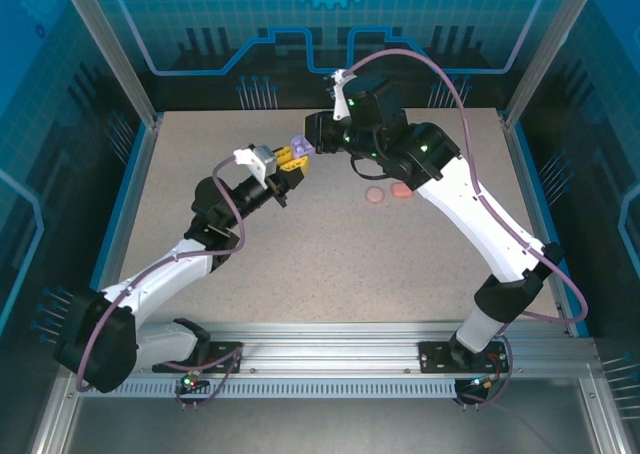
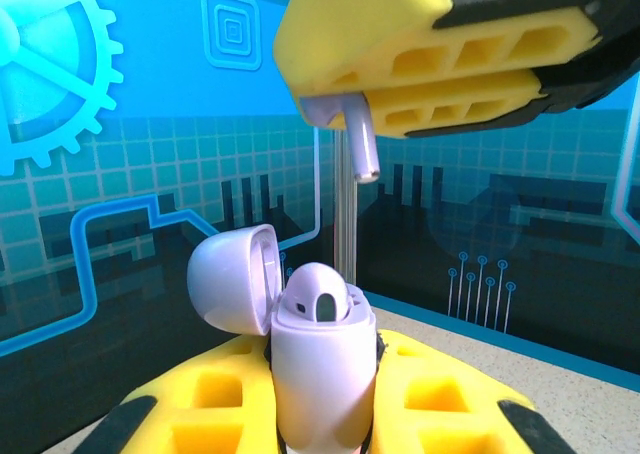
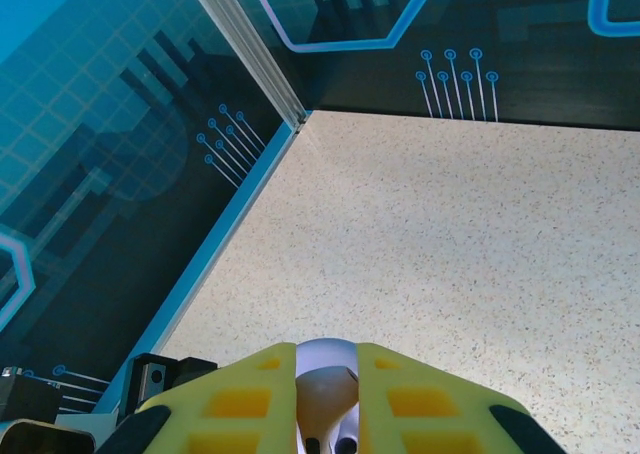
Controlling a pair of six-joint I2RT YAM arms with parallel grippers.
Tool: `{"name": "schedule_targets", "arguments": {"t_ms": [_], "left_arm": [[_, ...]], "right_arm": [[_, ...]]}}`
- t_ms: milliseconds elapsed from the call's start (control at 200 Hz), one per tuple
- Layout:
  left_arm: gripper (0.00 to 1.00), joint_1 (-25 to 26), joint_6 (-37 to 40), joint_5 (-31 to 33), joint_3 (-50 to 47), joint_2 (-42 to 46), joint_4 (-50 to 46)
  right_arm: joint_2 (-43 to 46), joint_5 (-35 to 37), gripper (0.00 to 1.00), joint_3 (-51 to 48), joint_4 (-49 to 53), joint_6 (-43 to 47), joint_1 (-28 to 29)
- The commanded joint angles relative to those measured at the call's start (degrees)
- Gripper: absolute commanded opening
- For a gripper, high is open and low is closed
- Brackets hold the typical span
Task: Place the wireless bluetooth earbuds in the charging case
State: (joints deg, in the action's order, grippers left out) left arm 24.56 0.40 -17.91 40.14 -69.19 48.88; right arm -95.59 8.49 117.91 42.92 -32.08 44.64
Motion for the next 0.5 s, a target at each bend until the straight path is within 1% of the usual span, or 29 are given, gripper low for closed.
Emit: {"name": "schedule_targets", "arguments": {"t_ms": [0,495], "left_arm": [[0.00,0.4,1.7,-1.2,2.3,-0.2,2.3],[0.00,0.5,2.1,-1.2,2.7,-0.2,2.3]], "right_arm": [[-0.6,-0.6,0.17,-1.1,0.5,0.0,0.8],[-0.5,-0.6,0.17,-4.0,0.0,-1.0,0.7]]}}
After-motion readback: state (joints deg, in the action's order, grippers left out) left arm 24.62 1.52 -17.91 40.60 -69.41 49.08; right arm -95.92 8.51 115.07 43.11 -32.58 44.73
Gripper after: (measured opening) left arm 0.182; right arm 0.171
